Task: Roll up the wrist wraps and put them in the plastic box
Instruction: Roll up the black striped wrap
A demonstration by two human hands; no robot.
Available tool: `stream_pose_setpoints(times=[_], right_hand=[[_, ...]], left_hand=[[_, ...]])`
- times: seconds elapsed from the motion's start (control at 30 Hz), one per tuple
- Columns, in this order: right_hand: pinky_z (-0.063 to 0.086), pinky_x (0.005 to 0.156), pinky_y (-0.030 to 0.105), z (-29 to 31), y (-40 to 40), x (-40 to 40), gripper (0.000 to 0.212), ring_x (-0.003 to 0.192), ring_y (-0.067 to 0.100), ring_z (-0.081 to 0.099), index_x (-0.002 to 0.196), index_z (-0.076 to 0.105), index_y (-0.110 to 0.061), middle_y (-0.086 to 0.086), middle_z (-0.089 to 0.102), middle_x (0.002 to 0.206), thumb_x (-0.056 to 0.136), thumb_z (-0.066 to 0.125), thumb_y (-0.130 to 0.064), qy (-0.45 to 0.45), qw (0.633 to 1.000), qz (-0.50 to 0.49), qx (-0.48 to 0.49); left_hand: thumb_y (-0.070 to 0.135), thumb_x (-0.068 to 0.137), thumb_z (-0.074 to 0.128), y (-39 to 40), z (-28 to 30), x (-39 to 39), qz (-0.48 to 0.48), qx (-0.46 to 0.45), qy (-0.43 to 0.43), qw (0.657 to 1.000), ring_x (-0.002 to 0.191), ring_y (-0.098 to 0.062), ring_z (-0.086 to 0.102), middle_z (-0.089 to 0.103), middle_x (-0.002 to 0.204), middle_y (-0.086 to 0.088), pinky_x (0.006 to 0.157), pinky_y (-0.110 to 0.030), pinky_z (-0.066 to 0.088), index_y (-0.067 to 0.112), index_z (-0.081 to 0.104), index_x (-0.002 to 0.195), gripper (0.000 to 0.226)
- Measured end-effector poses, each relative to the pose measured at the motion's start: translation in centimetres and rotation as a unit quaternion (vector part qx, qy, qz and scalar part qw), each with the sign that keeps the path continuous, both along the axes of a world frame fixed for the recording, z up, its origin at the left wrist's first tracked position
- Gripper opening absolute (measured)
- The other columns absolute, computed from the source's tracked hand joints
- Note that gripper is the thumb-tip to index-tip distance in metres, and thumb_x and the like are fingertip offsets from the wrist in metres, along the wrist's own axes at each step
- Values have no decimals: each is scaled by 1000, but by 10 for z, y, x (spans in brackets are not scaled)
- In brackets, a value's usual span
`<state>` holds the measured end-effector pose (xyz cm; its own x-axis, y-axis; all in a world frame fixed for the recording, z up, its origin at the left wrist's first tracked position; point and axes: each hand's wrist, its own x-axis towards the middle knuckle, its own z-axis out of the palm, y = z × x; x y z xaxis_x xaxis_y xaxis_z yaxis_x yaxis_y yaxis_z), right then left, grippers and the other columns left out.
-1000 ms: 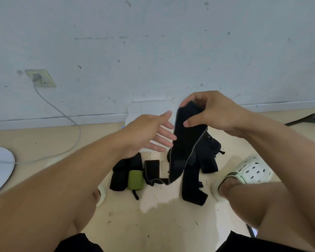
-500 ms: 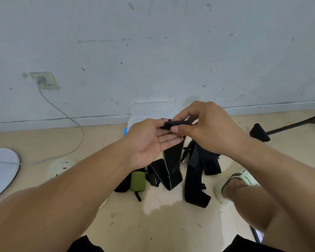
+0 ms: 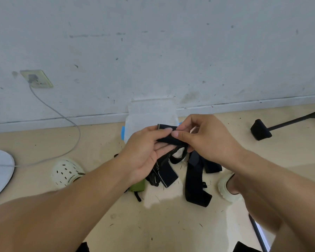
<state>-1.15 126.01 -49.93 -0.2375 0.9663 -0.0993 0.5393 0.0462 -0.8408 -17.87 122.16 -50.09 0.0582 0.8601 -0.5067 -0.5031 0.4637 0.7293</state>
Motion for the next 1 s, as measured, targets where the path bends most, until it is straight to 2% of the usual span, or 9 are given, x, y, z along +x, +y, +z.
stream_pose_setpoints(times=[0.13, 0.23, 0.37, 0.47, 0.57, 0.7, 0.8, 0.9, 1.0], right_hand=[[41, 55, 9, -9, -1, 3, 14, 58, 0, 61, 80, 73, -28, -14, 68, 74, 85, 83, -37, -53, 998, 13, 24], [41, 67, 15, -13, -4, 3, 22, 78, 1, 59, 96, 73, -33, -15, 61, 90, 81, 83, -46, -150, 984, 67, 63], [51, 83, 34, -22, -8, 1, 45, 95, 11, 60, 121, 68, -30, -15, 59, 107, 82, 83, -45, -230, 960, 119, 108], [52, 74, 37, -24, -9, 1, 43, 94, 14, 60, 125, 68, -30, -12, 61, 102, 85, 81, -35, -230, 950, 120, 176], [48, 63, 35, -24, -9, -2, 26, 87, 13, 56, 114, 75, -30, -14, 60, 91, 88, 78, -35, -219, 943, 108, 228], [45, 72, 25, -21, -7, -6, 18, 80, 6, 53, 111, 77, -37, -13, 63, 86, 96, 68, -37, -159, 974, 99, 127], [47, 68, 18, -16, -5, -6, 14, 77, 6, 62, 105, 79, -37, -9, 72, 80, 97, 67, -34, -104, 991, 72, 53], [44, 57, 12, -13, -2, -4, 11, 62, 2, 63, 98, 78, -38, -13, 72, 72, 97, 68, -34, -67, 995, 72, -18], [49, 63, 20, -12, -2, -3, 4, 59, 5, 62, 93, 69, -29, -5, 76, 73, 95, 72, -31, -5, 994, 63, -92]], left_hand=[[-3, 99, 61, 0, -17, 2, 21, -11, 15, 1000, 101, -27, 78, 78, 110, -19, 88, -33, 64, -4, 64, 124, 26], [-4, 98, 61, 1, -27, 1, 45, -33, 11, 998, 93, -26, 79, 79, 105, -18, 77, -29, 65, -3, 66, 119, 22], [-5, 96, 62, 6, -32, 3, 69, -62, 5, 996, 89, -25, 80, 79, 100, -20, 70, -26, 64, -5, 66, 114, 18], [-5, 95, 63, 10, -31, 3, 78, -59, 2, 995, 84, -21, 80, 80, 94, -17, 67, -22, 62, -2, 67, 106, 12], [-6, 95, 63, 13, -31, 0, 88, -59, -2, 994, 79, -18, 79, 78, 84, -13, 69, -24, 63, -1, 66, 101, 8], [1, 95, 67, 11, -31, -3, 83, -34, -26, 996, 85, -22, 79, 78, 94, -17, 73, -26, 63, -4, 65, 112, 18], [8, 85, 77, 8, -29, -3, 65, -2, -31, 997, 95, -23, 79, 79, 103, -18, 82, -27, 63, -3, 67, 111, 30], [10, 77, 79, 4, -28, -3, 52, 25, 9, 998, 100, -23, 78, 80, 102, -14, 91, -30, 62, 3, 71, 103, 28], [15, 72, 80, 2, -29, -6, 46, 37, 59, 996, 98, -23, 79, 81, 99, -13, 92, -33, 61, 5, 72, 104, 35]])
